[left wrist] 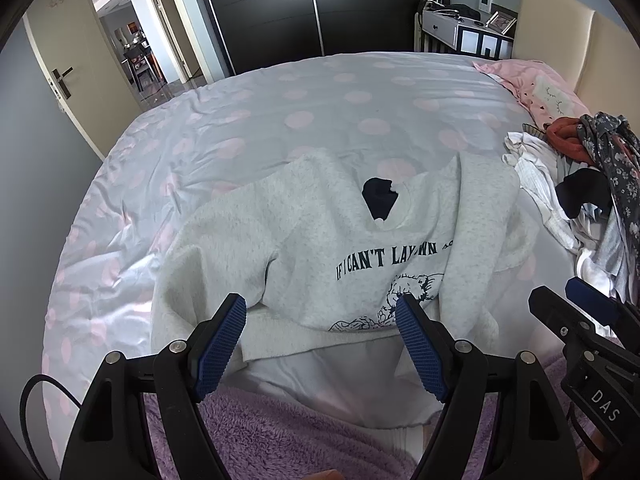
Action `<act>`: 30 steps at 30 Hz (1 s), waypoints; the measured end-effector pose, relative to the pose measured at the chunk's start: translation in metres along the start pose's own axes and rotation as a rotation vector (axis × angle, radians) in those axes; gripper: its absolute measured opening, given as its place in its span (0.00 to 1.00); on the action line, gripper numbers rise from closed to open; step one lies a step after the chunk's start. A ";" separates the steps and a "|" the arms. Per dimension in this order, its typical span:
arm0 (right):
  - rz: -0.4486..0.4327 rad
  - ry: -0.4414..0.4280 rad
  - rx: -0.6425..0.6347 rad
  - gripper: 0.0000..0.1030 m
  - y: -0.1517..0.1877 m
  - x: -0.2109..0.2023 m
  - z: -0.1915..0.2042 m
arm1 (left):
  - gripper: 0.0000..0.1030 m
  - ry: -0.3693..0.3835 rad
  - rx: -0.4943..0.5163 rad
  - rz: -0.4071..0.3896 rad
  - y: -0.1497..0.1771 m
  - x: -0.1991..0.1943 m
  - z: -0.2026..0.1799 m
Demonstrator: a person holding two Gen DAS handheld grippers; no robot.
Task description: Fold clothes
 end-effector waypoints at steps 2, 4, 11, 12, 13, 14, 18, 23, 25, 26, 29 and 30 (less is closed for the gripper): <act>0.002 0.004 0.000 0.53 -0.001 -0.001 -0.001 | 0.76 -0.003 0.001 -0.002 0.000 -0.001 0.001; -0.001 0.004 0.003 0.53 -0.003 -0.003 -0.003 | 0.76 -0.006 0.001 -0.004 0.001 -0.001 0.002; -0.015 0.001 0.008 0.53 0.005 -0.002 0.003 | 0.76 -0.009 -0.004 -0.003 0.002 -0.004 0.002; -0.016 -0.001 0.008 0.53 0.007 -0.004 0.004 | 0.76 -0.009 -0.004 -0.004 0.002 -0.005 0.003; -0.013 -0.007 0.010 0.53 0.004 -0.005 0.001 | 0.76 -0.010 -0.004 -0.005 0.002 -0.006 0.002; -0.010 -0.014 0.012 0.53 0.002 -0.006 -0.003 | 0.76 -0.011 -0.004 -0.006 0.002 -0.006 0.002; -0.018 -0.021 0.015 0.53 0.004 -0.007 -0.003 | 0.76 -0.012 -0.004 -0.008 0.004 -0.007 0.002; -0.026 -0.030 0.018 0.53 0.006 -0.010 -0.004 | 0.76 -0.013 -0.002 -0.011 0.005 -0.010 0.001; -0.027 -0.031 0.020 0.53 0.007 -0.011 -0.004 | 0.76 -0.013 0.000 -0.013 0.006 -0.011 0.001; -0.027 -0.032 0.020 0.53 0.007 -0.011 -0.004 | 0.76 -0.013 0.001 -0.015 0.006 -0.011 0.001; -0.025 -0.034 0.021 0.53 0.008 -0.012 -0.004 | 0.76 -0.012 0.002 -0.017 0.008 -0.012 0.000; -0.026 -0.034 0.022 0.53 0.009 -0.012 -0.004 | 0.76 -0.013 0.002 -0.017 0.008 -0.012 0.000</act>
Point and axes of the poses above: each gripper's, at about its wrist camera, not at the fingertips, and x roughly the way its jaws point, z to its left, y to its underside, the point moved 3 cm from there along x, roughly the way its jaws point, and after that the axes turned 12 degrees about z, right-handed, at the moved point
